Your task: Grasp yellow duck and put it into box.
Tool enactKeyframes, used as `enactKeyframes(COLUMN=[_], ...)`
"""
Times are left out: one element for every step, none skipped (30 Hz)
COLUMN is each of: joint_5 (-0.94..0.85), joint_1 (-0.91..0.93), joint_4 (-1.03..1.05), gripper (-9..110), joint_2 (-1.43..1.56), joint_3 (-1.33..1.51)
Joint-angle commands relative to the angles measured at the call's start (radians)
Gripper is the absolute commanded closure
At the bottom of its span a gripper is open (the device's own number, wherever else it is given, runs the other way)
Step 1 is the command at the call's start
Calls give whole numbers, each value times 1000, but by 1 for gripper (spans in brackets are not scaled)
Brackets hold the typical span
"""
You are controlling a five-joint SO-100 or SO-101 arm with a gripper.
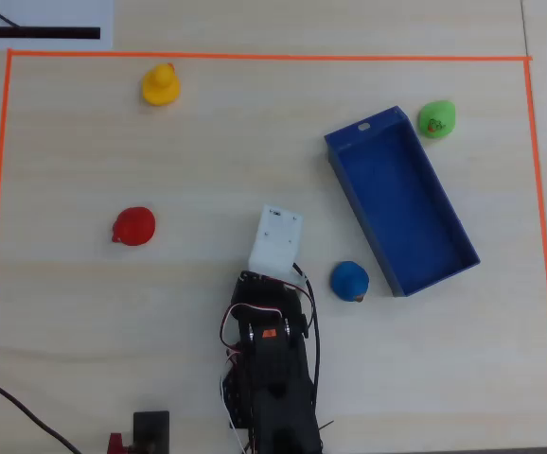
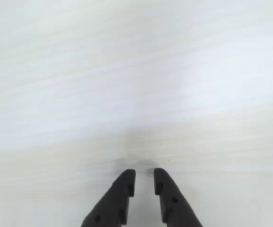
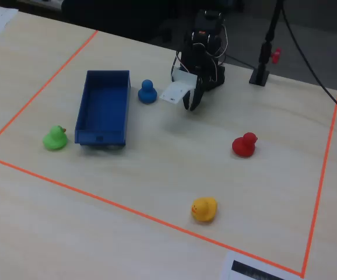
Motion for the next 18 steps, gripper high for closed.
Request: enactKeyframes(joint_5=[-2,-2,-2,-2,-2,-2,-2,-2,-2,-2,-2,-2,-2,-2,-2,-2,-2,-2], joint_1=[2,2,2,2,2,2,2,2,2,2,2,2,2,2,2,2,2,2], joint_4=[21,21,21,21,21,21,21,21,21,21,21,21,21,21,21,21,21,21], gripper=[101,101,101,101,101,101,101,101,101,101,101,101,101,101,100,97,94,91], joint_2=[-2,-2,-2,-2,-2,-2,-2,-2,-2,-2,-2,-2,-2,-2,-2,-2,-2,-2], joint_3=[-2,-2,-2,-2,-2,-2,-2,-2,-2,-2,-2,-2,-2,-2,-2,-2,-2,-2])
